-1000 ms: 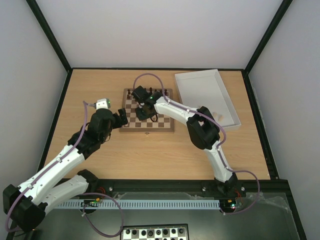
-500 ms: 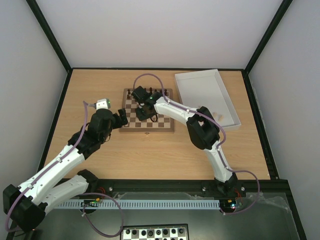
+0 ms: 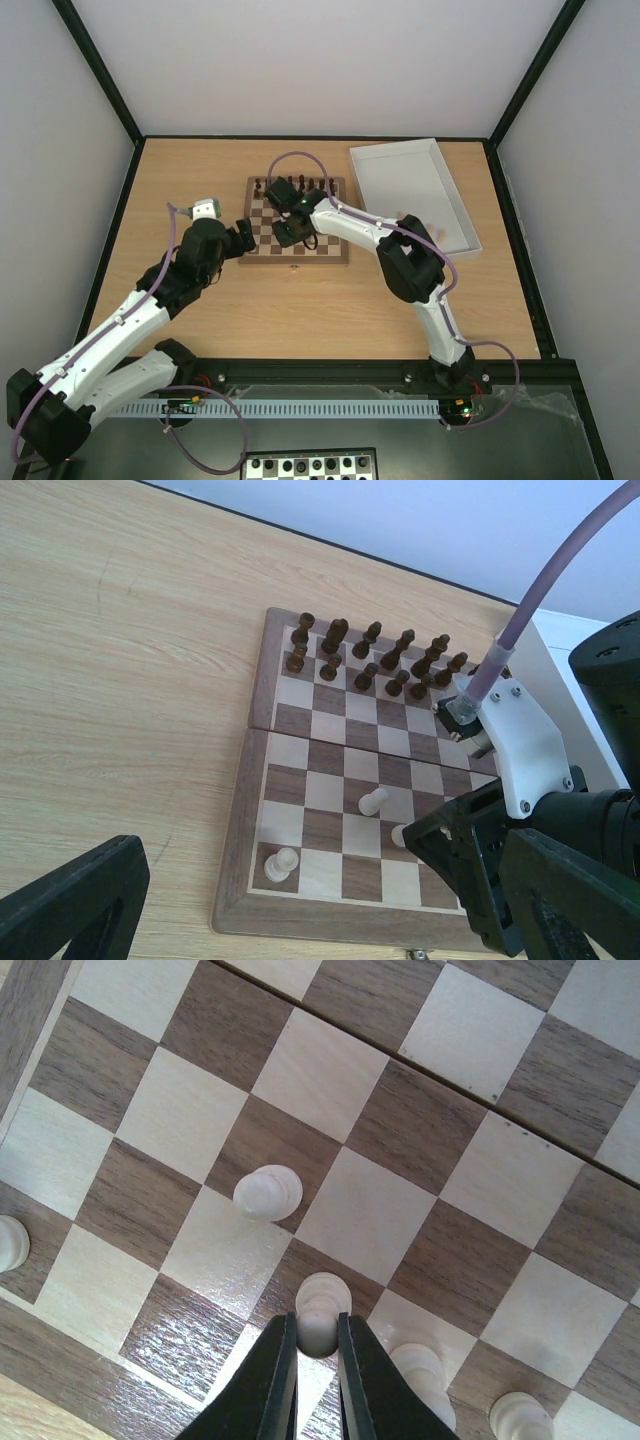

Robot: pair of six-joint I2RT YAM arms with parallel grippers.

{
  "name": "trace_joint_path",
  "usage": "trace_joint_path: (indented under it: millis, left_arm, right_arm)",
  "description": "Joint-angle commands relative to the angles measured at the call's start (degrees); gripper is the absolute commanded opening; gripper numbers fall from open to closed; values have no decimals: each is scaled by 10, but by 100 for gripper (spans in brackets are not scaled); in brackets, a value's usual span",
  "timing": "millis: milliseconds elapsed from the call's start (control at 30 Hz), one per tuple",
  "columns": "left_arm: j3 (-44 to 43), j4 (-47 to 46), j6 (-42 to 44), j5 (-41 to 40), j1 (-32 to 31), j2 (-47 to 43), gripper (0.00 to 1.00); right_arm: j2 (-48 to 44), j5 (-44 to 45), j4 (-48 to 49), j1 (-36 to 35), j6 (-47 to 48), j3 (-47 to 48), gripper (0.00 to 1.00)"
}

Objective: Set up the chess pieces on the board
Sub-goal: Adjust the chess piece on the chessboard.

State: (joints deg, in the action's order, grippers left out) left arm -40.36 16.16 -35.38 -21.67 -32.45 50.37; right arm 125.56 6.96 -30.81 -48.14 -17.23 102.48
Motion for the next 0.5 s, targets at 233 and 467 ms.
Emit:
trace_joint_path:
  millis: [233, 467]
  left_arm:
    - [7, 1, -1, -6, 4, -6, 99]
    - [8, 1, -1, -3, 7, -10, 100]
  right_arm:
    - [-7, 0, -29, -9, -7, -16, 20]
    - [-11, 14, -40, -10, -6, 5, 30]
